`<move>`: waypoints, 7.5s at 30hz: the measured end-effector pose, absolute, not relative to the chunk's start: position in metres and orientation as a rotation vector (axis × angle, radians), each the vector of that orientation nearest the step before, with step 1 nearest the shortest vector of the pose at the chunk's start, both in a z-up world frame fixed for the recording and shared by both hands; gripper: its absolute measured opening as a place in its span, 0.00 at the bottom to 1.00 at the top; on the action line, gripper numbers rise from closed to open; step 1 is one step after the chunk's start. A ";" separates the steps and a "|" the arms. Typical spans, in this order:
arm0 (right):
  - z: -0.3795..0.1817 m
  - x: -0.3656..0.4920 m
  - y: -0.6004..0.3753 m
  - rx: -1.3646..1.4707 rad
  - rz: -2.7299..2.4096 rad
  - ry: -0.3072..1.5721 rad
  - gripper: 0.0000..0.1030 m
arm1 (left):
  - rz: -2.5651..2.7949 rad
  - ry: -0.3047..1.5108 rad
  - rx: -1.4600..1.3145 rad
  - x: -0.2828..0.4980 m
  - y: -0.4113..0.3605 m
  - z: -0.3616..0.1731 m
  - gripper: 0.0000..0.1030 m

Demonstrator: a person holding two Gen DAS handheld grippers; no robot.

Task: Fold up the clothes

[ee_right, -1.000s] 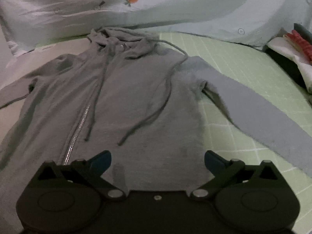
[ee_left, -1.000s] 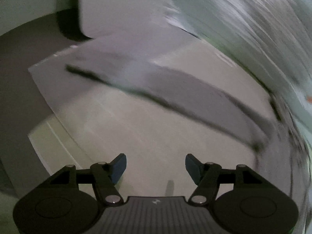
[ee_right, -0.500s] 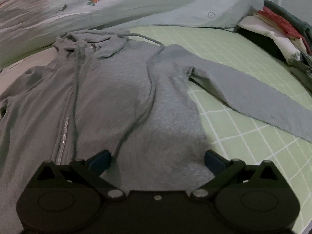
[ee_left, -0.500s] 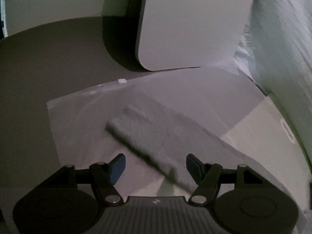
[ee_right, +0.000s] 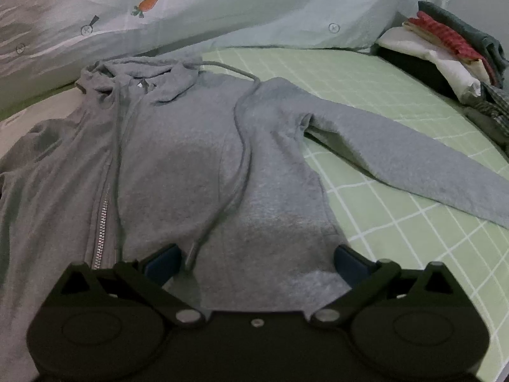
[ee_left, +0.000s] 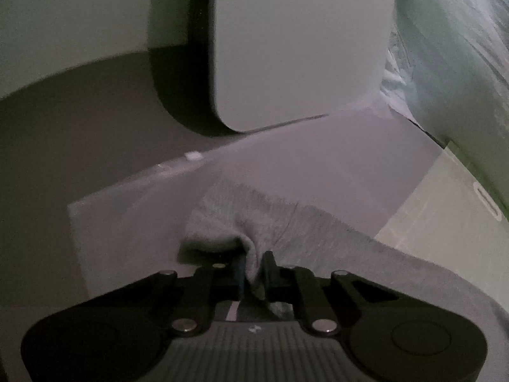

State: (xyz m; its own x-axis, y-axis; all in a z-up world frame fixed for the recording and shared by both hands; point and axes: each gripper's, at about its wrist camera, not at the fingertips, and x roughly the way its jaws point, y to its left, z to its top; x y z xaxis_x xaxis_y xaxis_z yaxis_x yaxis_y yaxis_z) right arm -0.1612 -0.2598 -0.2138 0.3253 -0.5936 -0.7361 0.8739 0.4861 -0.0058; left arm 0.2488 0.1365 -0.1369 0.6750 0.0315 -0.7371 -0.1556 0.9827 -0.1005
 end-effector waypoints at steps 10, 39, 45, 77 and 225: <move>-0.218 -0.166 -0.255 0.406 -1.006 0.694 1.00 | 0.150 0.885 -0.175 0.182 0.173 -0.145 0.11; -0.224 -0.171 -0.246 0.368 -1.008 0.618 1.00 | -0.748 0.696 0.160 0.070 -0.070 -0.068 0.35; -0.224 -0.171 -0.246 0.366 -1.007 0.619 1.00 | -0.753 0.717 0.254 0.056 -0.084 -0.081 0.81; -0.191 -0.052 -0.190 0.431 -0.467 0.754 0.50 | -0.424 1.018 0.409 0.090 -0.047 -0.165 0.86; -0.165 -0.281 -0.418 0.412 -1.069 0.571 1.00 | -0.602 0.843 0.371 0.016 -0.212 -0.135 0.90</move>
